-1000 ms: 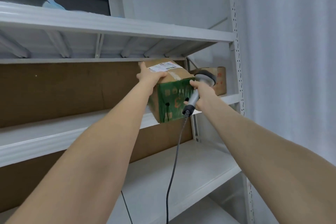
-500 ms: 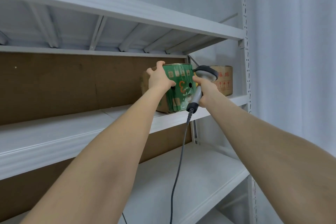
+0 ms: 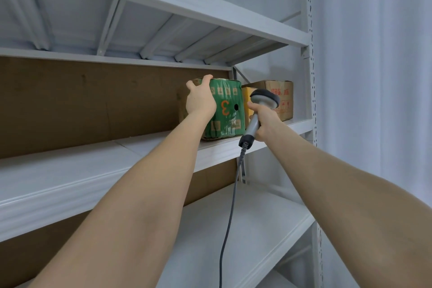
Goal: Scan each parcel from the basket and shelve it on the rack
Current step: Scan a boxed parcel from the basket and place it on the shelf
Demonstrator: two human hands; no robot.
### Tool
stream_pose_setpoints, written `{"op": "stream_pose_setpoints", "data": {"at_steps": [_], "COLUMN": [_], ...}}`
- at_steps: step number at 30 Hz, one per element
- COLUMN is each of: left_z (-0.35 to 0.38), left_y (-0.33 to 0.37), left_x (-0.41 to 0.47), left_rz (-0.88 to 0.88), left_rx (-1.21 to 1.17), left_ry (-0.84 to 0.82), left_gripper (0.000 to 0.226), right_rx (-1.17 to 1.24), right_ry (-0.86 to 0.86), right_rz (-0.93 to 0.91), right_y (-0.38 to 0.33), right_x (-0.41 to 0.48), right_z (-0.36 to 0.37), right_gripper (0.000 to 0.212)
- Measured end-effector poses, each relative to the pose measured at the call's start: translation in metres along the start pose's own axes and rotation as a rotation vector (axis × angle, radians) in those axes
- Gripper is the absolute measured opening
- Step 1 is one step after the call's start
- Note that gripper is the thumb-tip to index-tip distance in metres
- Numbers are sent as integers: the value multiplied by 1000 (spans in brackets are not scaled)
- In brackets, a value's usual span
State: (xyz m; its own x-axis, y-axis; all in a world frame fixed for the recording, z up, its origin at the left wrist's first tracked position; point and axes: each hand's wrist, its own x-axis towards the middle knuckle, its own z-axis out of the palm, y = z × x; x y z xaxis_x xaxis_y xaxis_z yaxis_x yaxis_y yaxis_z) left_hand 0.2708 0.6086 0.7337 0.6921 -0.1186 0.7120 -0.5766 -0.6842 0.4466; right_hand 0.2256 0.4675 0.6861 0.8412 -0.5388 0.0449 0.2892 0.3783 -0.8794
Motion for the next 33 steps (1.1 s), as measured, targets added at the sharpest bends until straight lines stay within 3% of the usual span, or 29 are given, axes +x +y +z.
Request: {"op": "stream_pose_setpoints", "data": {"at_steps": [5,11,14,20,27,30,33], "left_z": [12,23,30,39,32,34,44], "left_y": [-7,-11,-13,-16,-10,3,23], "left_x": [-1,5,6,6,2,-4,-13], "left_rz": [49,28,-1,-31,-59,-6,42], "left_rx": [130,174,176,179,188,244,242], "left_ry": [-51,-158,-202,-268,-224,-91,-64], "left_gripper": [72,85,85,83,69,52,52], "right_rx": [15,19,17,11,19,37,63], "right_ry": [-8,19,33,46,30,4,-23], "right_rz": [3,30,34,28,28,22,15], "right_y": [8,10,10,12,13,12,10], "right_x": [10,21,24,24,14,5,-6], "right_z": [3,-2,-4,-7,-13,-23,-42], "right_gripper": [62,47,59,60,58,41,16]}}
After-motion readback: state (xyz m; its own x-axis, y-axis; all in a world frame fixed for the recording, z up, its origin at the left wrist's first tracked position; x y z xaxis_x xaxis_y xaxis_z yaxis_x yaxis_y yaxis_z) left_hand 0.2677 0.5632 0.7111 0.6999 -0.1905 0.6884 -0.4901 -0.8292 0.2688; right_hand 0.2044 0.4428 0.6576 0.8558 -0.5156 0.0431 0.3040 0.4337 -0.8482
